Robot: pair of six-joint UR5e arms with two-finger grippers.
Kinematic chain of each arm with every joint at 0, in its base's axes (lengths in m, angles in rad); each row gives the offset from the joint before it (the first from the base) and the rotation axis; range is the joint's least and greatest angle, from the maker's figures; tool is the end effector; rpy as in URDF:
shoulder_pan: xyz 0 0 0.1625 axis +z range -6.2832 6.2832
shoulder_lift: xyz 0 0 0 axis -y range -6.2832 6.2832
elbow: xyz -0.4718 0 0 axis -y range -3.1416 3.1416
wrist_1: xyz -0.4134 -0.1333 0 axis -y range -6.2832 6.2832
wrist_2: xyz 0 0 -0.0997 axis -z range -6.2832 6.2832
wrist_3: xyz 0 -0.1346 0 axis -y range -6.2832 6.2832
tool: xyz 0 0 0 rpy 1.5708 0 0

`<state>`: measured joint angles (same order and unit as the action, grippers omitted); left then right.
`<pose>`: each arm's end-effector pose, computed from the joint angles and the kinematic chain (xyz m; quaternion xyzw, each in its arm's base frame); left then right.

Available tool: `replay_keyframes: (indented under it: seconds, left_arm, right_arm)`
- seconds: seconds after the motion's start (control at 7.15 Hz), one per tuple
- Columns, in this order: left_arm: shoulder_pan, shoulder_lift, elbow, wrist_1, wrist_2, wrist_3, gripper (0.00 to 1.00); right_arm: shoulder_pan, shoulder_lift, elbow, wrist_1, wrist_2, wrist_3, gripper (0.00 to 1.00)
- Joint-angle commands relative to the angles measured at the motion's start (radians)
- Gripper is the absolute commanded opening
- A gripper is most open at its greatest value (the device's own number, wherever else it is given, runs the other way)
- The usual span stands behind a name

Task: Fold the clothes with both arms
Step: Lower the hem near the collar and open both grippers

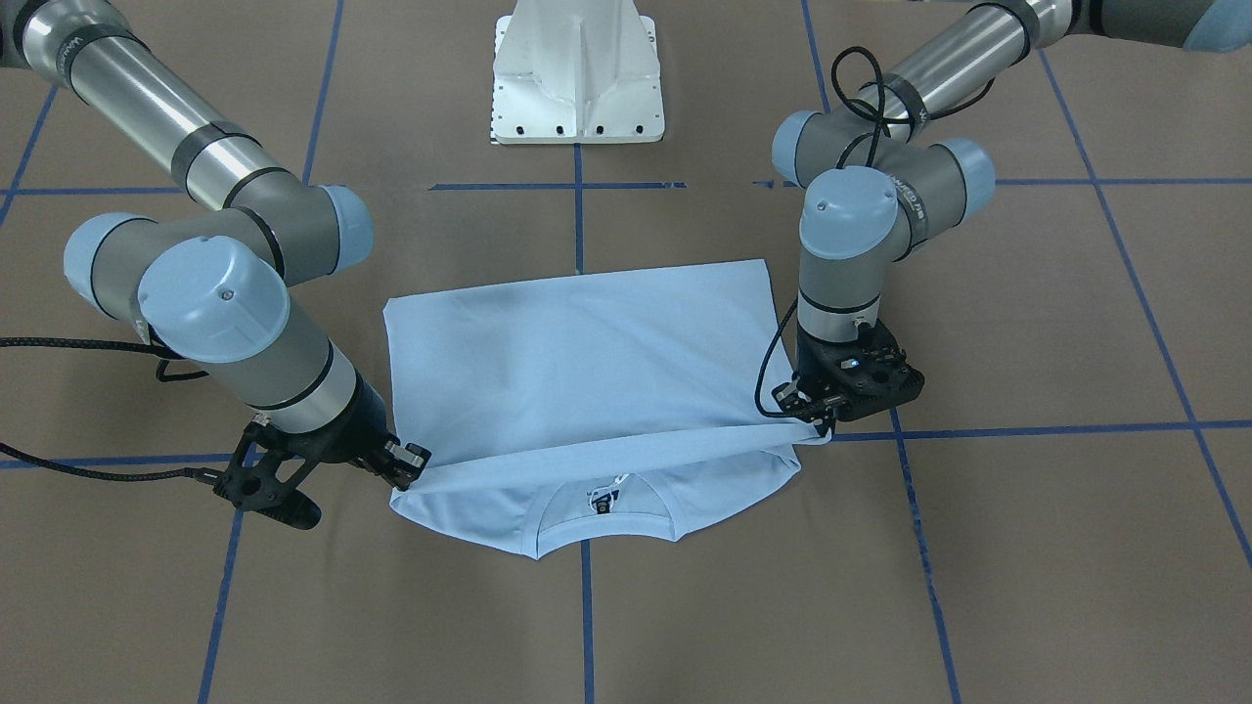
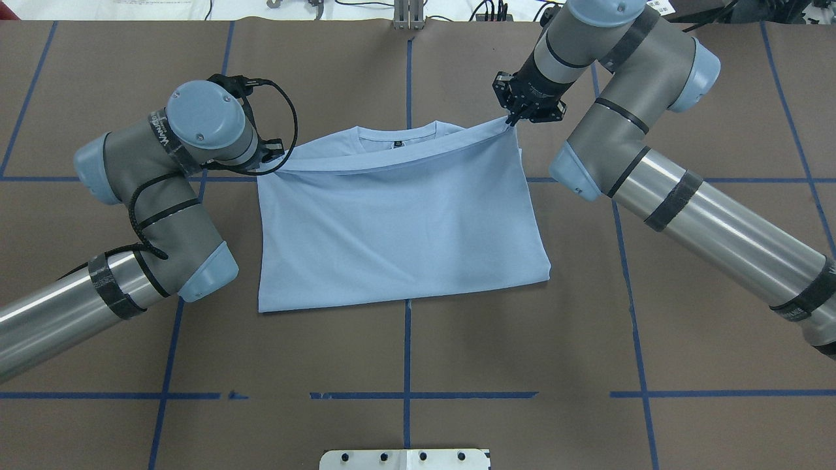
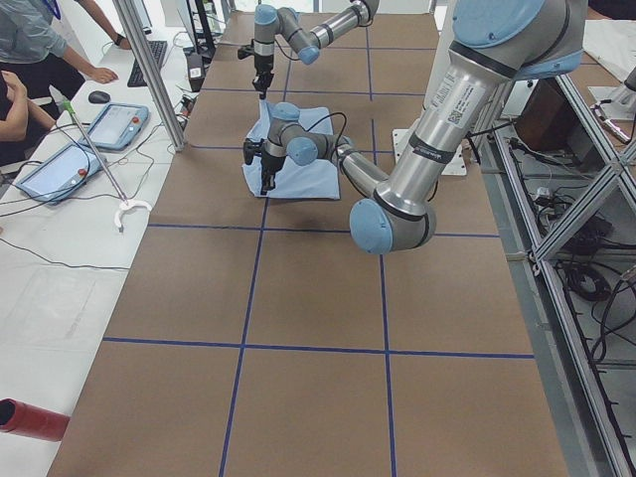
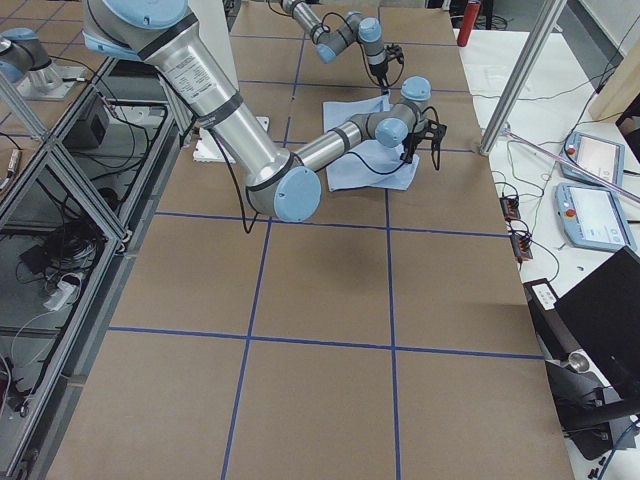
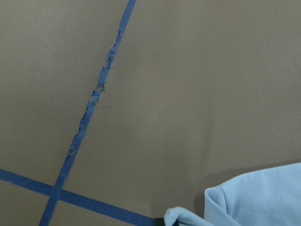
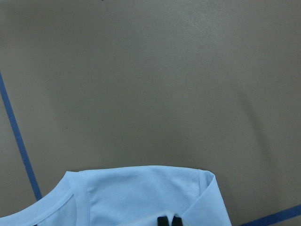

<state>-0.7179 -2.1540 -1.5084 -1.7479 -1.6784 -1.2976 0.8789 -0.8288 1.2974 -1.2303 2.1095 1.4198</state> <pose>0.5099 -0.6031 0.3891 0.1179 0.3244 -0.1890 0.9193 -0.4865 -0.6879 0.3312 -0.0260 -0.4507 0.2176 0.8654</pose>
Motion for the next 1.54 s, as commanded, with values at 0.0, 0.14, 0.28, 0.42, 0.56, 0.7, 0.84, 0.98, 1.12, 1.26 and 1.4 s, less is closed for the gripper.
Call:
replay_keyframes:
  seconds: [0.0, 0.14, 0.28, 0.42, 0.56, 0.7, 0.84, 0.98, 1.12, 1.26, 1.4]
  left_arm:
    - [-0.002, -0.017, 0.001, 0.002, -0.001, 0.0, 0.0]
    - [-0.006, -0.017, 0.001, 0.001, -0.001, 0.0, 0.0]
    - [-0.009, -0.02, 0.001, 0.001, -0.001, 0.0, 0.0]
    - [-0.011, -0.02, 0.001, 0.001, -0.001, 0.0, 0.0]
    - [-0.011, -0.02, 0.001, -0.001, -0.001, 0.0, 0.0]
    - [-0.011, -0.024, 0.001, -0.001, -0.001, 0.0, 0.0]
    - [-0.009, -0.027, 0.002, -0.001, -0.001, 0.0, 0.0]
    - [-0.009, -0.033, 0.013, -0.002, -0.001, 0.0, 0.0]
    - [-0.009, -0.041, 0.023, -0.002, -0.001, 0.0, 0.0]
    - [-0.009, -0.041, 0.024, -0.004, 0.0, -0.008, 0.55]
    - [-0.009, -0.041, 0.028, -0.002, 0.002, -0.006, 0.93]
  right_arm:
    - [0.006, -0.007, -0.003, 0.0, 0.001, -0.005, 0.0]
    - [0.009, -0.013, -0.003, 0.0, 0.001, -0.019, 0.0]
    - [0.009, -0.015, -0.004, 0.0, 0.0, -0.021, 0.0]
    - [0.008, -0.016, -0.006, 0.0, 0.0, -0.021, 0.0]
    - [0.008, -0.016, -0.01, 0.0, 0.0, -0.022, 0.0]
    - [0.006, -0.013, -0.012, 0.0, 0.0, -0.022, 0.0]
    - [0.002, -0.01, -0.012, 0.0, 0.001, -0.022, 0.0]
    - [0.0, -0.01, -0.01, 0.0, 0.001, -0.022, 0.0]
    - [-0.003, -0.018, -0.012, 0.035, 0.0, -0.022, 0.0]
    - [-0.006, -0.064, -0.013, 0.136, -0.005, -0.024, 0.23]
    - [-0.008, -0.072, -0.03, 0.173, -0.006, -0.027, 0.99]
